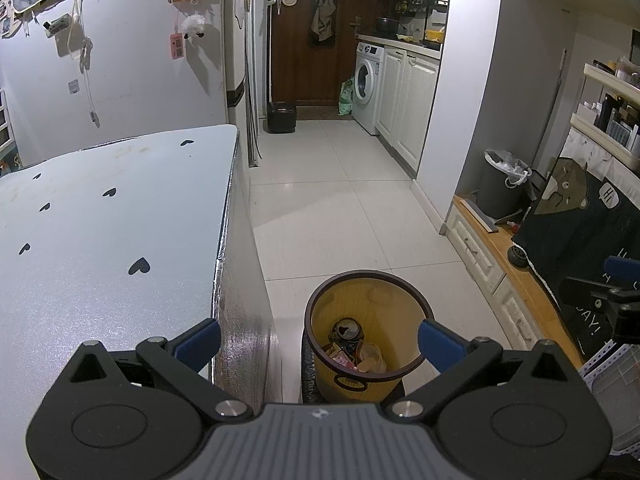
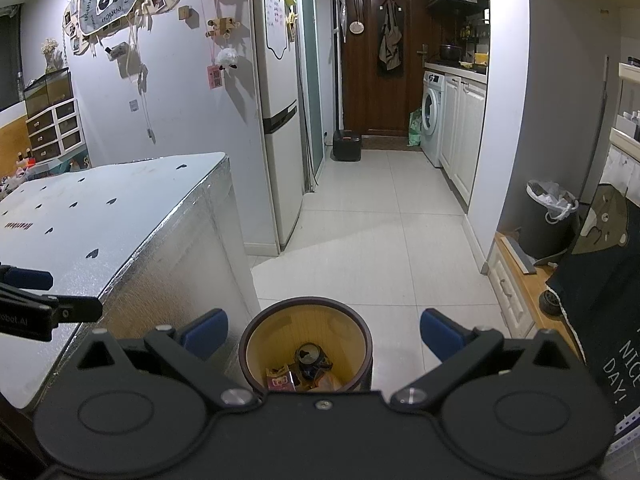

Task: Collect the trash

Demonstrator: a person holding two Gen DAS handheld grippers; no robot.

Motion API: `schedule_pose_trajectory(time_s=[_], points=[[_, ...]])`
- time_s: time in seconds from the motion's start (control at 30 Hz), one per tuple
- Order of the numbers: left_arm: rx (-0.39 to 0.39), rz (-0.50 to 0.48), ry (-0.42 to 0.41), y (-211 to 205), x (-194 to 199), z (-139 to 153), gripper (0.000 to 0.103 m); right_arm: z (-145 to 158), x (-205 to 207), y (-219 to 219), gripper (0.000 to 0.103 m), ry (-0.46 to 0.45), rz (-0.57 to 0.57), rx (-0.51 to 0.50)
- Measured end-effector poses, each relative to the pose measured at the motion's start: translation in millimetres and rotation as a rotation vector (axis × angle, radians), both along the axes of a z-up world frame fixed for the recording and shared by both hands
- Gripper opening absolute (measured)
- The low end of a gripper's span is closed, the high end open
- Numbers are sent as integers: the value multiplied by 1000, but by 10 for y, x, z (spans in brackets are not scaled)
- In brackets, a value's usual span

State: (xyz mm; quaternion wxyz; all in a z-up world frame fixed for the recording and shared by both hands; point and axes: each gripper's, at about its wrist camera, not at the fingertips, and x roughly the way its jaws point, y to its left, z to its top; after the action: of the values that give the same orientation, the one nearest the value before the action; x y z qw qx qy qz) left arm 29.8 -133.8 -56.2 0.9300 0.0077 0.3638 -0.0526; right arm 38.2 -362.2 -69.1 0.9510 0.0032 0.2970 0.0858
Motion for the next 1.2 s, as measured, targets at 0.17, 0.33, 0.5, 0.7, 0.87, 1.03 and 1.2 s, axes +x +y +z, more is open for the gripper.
schedule_pose_trajectory(time_s=[0.17, 0.33, 0.5, 0.7, 0.87, 1.03, 1.2], points=[[1, -1, -1, -6, -3, -1, 103, -1, 3, -5, 103, 0, 0, 0], [1, -2, 0, -5, -4, 0, 103, -27, -3, -4, 103, 0, -2, 0], [2, -2, 0, -9, -4, 0, 103, -26, -2, -6, 103, 0, -2, 0], [1, -3, 0, -10, -6, 1, 103, -24, 0, -8, 103, 0, -2, 0], [4, -8, 0, -14, -9, -3, 103, -20, 2, -8, 103, 0, -2, 0], [6, -11, 1, -13, -8, -7, 103, -18, 3, -10, 103, 0, -1, 0], [6, -12, 2, -12, -12, -8, 103, -18, 4, -12, 103, 1, -1, 0]])
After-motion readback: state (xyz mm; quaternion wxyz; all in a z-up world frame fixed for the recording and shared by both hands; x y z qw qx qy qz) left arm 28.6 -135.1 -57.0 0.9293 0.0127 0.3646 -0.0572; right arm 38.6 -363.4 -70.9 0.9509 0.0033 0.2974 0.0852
